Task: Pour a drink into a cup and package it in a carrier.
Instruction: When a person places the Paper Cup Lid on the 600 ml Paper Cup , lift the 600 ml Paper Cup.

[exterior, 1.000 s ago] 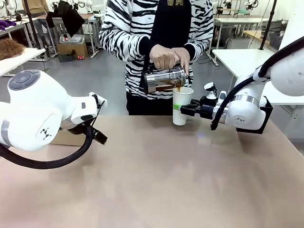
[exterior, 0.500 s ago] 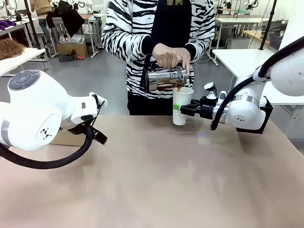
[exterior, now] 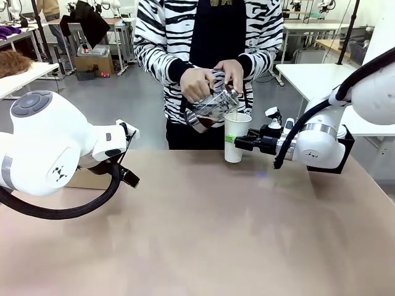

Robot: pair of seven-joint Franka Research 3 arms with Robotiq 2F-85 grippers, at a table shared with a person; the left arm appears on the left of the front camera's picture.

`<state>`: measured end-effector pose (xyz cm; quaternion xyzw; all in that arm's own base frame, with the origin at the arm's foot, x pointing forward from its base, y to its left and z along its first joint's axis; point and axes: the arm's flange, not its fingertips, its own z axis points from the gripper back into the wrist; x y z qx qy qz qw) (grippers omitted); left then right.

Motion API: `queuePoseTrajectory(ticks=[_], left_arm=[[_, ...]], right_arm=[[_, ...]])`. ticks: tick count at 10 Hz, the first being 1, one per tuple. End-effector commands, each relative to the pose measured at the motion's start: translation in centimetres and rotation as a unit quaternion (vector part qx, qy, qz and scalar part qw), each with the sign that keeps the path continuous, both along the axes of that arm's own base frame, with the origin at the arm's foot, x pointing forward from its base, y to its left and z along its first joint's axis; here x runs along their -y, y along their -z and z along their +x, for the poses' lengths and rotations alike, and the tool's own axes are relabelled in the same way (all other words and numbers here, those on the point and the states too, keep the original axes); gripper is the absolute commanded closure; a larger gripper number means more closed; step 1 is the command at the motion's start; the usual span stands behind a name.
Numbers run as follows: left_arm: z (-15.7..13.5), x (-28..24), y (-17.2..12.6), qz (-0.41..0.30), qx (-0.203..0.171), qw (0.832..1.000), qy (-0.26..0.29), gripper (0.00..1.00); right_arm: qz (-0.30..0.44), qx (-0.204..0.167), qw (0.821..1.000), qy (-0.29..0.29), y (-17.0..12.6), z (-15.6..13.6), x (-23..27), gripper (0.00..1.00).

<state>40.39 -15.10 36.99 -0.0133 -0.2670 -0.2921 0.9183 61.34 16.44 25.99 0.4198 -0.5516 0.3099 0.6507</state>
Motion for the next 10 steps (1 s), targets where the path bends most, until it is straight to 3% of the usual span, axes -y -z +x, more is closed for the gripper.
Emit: queuePoseTrajectory(ticks=[1,10], left_arm=[[-0.03,0.02,-0.05,-0.001,0.0,1.0,0.001,0.0],[-0.03,0.02,-0.05,-0.001,0.0,1.0,0.001,0.0]], right_arm=[[0.006,-0.002,1.0,0.002,-0.39,-0.1,-0.04,0.2],[0.006,-0.002,1.0,0.002,-0.39,-0.1,-0.04,0.2]])
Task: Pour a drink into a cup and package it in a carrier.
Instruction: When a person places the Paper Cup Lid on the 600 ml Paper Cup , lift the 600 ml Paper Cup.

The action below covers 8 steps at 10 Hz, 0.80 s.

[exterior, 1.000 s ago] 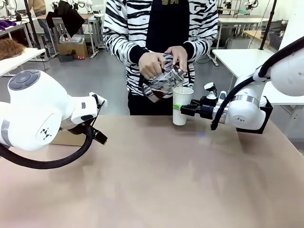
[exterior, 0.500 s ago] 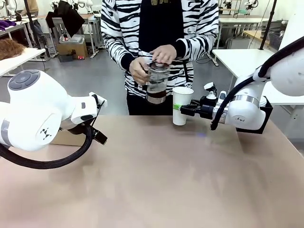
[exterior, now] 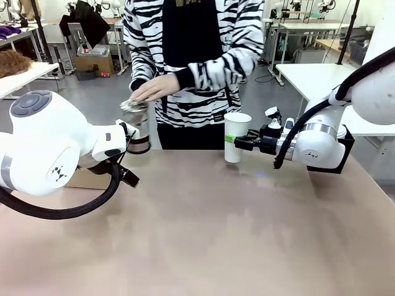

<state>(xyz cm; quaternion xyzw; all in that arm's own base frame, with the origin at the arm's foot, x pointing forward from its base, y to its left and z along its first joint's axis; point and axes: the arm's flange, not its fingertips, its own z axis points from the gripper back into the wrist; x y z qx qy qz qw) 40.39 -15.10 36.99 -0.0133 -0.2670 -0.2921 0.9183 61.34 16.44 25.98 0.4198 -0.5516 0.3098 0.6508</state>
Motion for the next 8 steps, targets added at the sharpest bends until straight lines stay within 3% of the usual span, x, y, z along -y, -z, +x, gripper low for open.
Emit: queuePoseTrajectory(ticks=[1,8], left_arm=[[-0.03,0.02,-0.05,-0.001,0.0,1.0,0.001,0.0],[-0.03,0.02,-0.05,-0.001,0.0,1.0,0.001,0.0]], right_arm=[[0.006,-0.002,1.0,0.002,-0.4,-0.09,-0.05,0.2],[0.006,-0.002,1.0,0.002,-0.4,-0.09,-0.05,0.2]])
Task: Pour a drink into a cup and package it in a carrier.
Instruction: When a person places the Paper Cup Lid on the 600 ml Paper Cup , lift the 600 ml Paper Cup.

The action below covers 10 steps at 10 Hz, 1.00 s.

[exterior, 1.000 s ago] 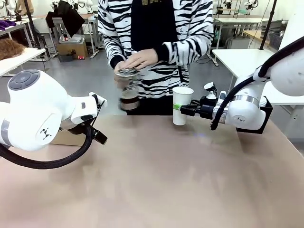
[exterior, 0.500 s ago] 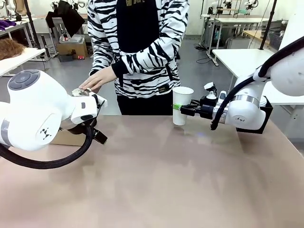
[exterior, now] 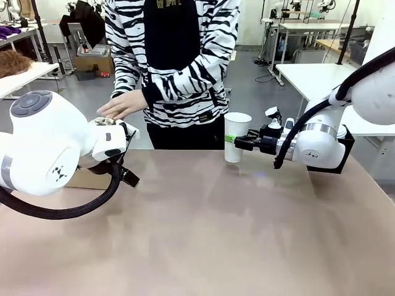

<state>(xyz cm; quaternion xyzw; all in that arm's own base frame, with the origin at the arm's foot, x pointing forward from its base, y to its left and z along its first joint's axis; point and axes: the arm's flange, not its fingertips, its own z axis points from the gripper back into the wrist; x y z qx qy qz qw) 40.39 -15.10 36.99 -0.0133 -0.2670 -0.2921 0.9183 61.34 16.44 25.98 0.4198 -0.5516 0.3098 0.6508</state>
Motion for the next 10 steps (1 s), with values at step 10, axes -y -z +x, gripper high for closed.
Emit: queuePoseTrajectory(ticks=[10], left_arm=[[-0.03,0.02,-0.05,-0.001,0.0,1.0,0.001,0.0]], right_arm=[[0.006,-0.002,1.0,0.002,-0.4,-0.09,-0.05,0.2]])
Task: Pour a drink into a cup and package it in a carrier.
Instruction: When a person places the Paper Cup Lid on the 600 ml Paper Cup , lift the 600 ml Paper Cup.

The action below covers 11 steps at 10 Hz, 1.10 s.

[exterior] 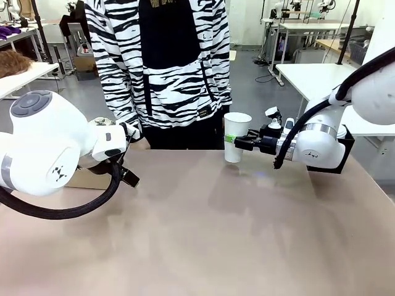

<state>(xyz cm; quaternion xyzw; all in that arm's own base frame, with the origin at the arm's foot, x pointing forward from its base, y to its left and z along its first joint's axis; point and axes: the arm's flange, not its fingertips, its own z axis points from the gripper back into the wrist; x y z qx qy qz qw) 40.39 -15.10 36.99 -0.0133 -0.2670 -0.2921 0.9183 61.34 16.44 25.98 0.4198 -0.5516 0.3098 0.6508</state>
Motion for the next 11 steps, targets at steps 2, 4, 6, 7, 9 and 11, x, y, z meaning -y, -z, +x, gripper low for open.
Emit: queuePoseTrajectory(ticks=[2,4,6,7,9,11], left_arm=[[-0.03,0.02,-0.05,-0.001,0.0,1.0,0.001,0.0],[-0.03,0.02,-0.05,-0.001,0.0,1.0,0.001,0.0],[-0.03,0.02,-0.05,-0.001,0.0,1.0,0.001,0.0],[-0.03,0.02,-0.05,-0.001,0.0,1.0,0.001,0.0],[-0.03,0.02,-0.05,-0.001,0.0,1.0,0.001,0.0],[-0.03,0.02,-0.05,-0.001,0.0,1.0,0.001,0.0]], right_arm=[[0.006,-0.002,1.0,0.002,-0.4,-0.09,-0.05,0.2],[0.006,-0.002,1.0,0.002,-0.4,-0.09,-0.05,0.2],[0.006,-0.002,1.0,0.002,-0.4,-0.09,-0.05,0.2],[0.006,-0.002,1.0,0.002,-0.4,-0.09,-0.05,0.2],[0.006,-0.002,1.0,0.002,-0.4,-0.09,-0.05,0.2],[0.006,-0.002,1.0,0.002,-0.4,-0.09,-0.05,0.2]])
